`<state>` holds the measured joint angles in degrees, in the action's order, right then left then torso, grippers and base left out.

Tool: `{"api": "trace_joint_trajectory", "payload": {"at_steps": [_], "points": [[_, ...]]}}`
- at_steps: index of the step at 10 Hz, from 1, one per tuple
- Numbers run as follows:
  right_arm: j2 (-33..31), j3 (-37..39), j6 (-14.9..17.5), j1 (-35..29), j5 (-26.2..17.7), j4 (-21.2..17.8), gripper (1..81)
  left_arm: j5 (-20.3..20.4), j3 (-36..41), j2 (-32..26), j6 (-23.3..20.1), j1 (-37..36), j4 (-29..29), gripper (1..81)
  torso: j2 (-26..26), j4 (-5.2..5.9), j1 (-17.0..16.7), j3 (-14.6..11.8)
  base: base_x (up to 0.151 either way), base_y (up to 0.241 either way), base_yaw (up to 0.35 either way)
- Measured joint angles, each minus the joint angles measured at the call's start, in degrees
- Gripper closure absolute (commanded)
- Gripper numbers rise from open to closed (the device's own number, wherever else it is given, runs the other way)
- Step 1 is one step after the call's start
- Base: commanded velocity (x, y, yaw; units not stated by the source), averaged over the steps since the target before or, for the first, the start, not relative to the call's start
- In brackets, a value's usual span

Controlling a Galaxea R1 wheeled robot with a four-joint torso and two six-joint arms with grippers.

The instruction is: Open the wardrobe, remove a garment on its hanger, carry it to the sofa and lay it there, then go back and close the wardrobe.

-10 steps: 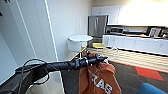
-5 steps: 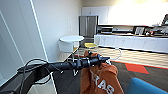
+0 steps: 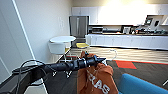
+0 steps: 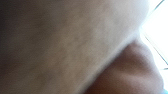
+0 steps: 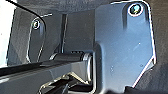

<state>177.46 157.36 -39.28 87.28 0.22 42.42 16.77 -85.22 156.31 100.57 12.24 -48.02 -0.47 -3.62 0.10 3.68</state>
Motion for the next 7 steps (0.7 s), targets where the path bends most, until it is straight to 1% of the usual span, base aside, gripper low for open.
{"api": "trace_joint_trajectory", "payload": {"at_steps": [7], "points": [[-0.02,0.0,0.0,0.0,-0.01,0.0,1.0,-0.1,0.94,0.17,0.06,0.32,-0.27,81.1,0.0,0.0,0.0,0.02,0.0,0.0,-0.25]]}}
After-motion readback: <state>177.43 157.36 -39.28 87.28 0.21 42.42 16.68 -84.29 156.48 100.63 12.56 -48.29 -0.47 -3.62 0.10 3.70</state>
